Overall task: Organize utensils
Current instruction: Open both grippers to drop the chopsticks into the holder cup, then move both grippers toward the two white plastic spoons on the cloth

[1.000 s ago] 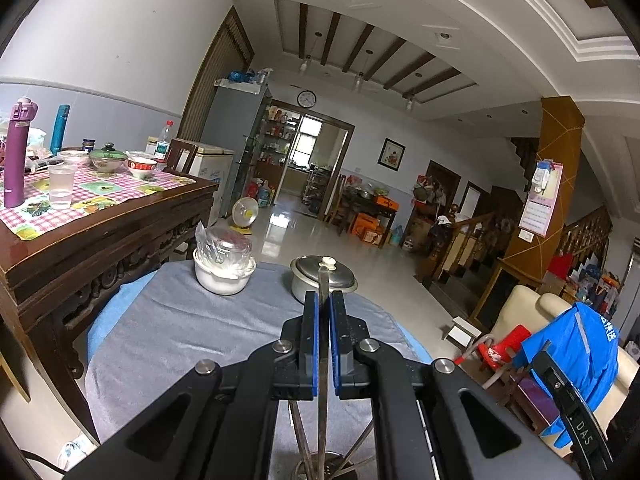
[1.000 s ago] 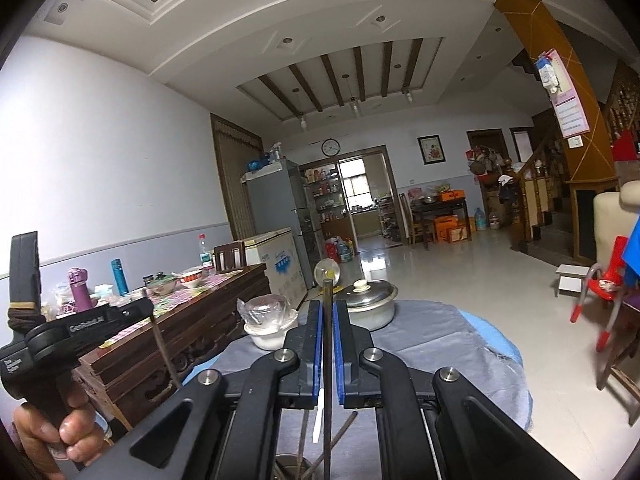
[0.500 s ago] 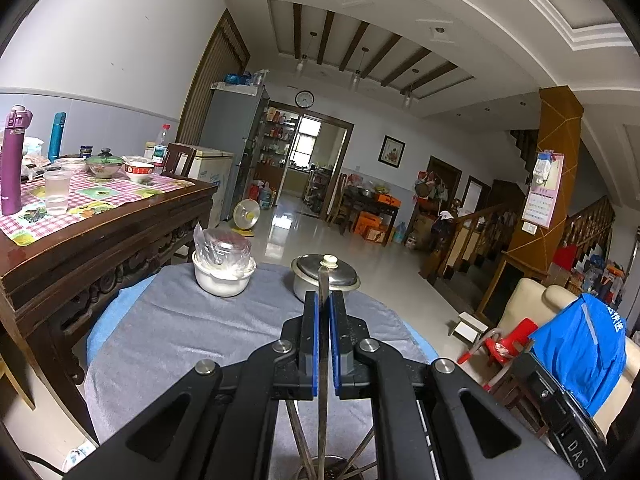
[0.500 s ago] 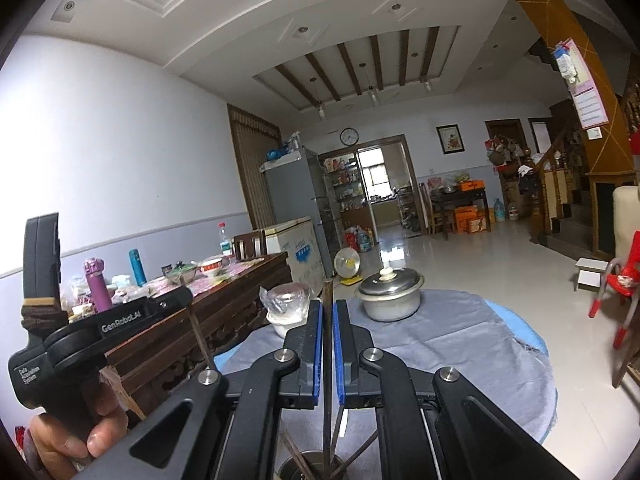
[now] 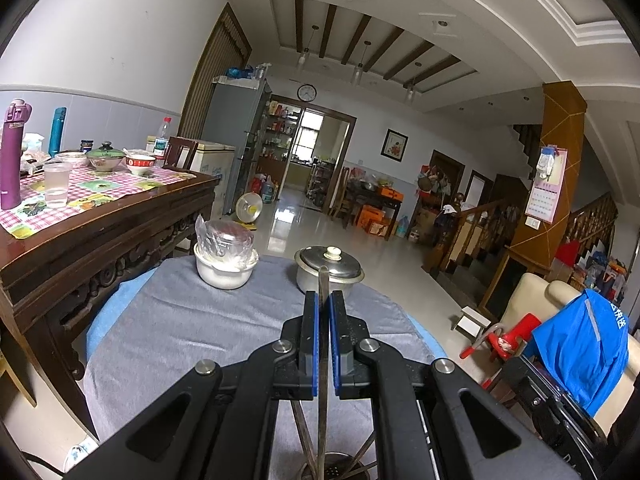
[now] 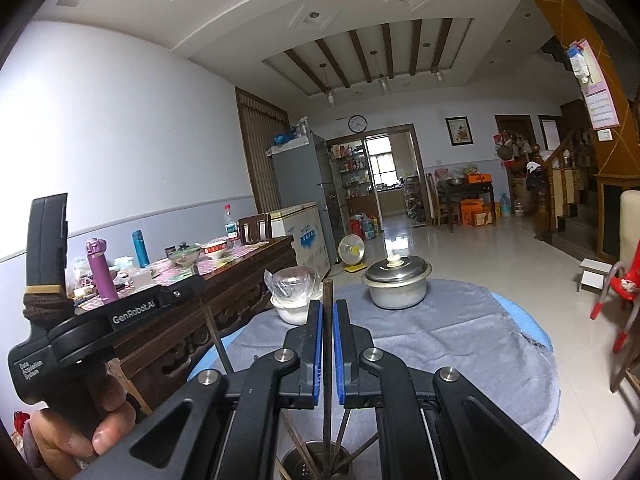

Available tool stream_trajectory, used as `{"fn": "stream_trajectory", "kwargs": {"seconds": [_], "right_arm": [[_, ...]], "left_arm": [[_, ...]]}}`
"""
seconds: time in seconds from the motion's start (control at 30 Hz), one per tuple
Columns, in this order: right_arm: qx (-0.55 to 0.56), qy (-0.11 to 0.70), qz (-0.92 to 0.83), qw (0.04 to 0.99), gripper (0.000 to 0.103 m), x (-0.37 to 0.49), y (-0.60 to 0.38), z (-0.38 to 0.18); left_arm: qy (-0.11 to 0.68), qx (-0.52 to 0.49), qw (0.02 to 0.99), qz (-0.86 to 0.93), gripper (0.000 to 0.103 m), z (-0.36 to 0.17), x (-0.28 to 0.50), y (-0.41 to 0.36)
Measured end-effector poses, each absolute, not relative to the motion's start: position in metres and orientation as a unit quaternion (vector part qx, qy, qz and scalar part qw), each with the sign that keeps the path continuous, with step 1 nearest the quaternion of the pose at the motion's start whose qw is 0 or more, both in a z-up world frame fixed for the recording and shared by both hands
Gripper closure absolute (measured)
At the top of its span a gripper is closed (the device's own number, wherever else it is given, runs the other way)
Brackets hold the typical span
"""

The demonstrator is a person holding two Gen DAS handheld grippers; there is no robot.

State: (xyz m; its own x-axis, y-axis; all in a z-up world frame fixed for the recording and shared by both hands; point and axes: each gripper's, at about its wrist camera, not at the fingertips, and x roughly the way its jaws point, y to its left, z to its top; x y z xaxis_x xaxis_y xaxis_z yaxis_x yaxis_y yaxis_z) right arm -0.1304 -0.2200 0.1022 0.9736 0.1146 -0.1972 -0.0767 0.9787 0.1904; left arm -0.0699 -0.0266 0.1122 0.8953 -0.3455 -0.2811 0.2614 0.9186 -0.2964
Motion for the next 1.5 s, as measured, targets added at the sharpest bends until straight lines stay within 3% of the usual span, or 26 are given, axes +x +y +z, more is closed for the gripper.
{"fn": "stream_trajectory", "kwargs": {"seconds": [0.6,0.63,0.7,0.73,0.9,1.5], "right_arm": [[0.107,0.152,0.067,0.98,0.096,-0.119,-0.222,0.094],[0.121,0.159,0.08,0.977,0.096,-0.117,-0.226,0.092],[0.147,0.163,0.096,0.971,0.083,-0.115,-0.233,0.092],[0.159,0.153,0.092,0.971,0.081,-0.118,-0.238,0.093],[0.182,0.104,0.06,0.976,0.08,-0.13,-0.255,0.1],[0.221,0.113,0.015,0.969,0.08,-0.124,-0.286,0.092]], "left_arm": [[0.193,-0.12,0.959,-0.17,0.097,0.104,-0.066,-0.027],[0.194,-0.114,0.959,-0.17,0.088,0.105,-0.067,-0.028],[0.188,-0.11,0.962,-0.163,0.037,0.107,-0.071,-0.027],[0.179,-0.113,0.964,-0.159,0.034,0.109,-0.074,-0.025],[0.129,-0.104,0.977,-0.137,0.034,0.124,-0.088,-0.015],[0.153,-0.135,0.975,-0.085,0.034,0.113,-0.063,0.02]]}}
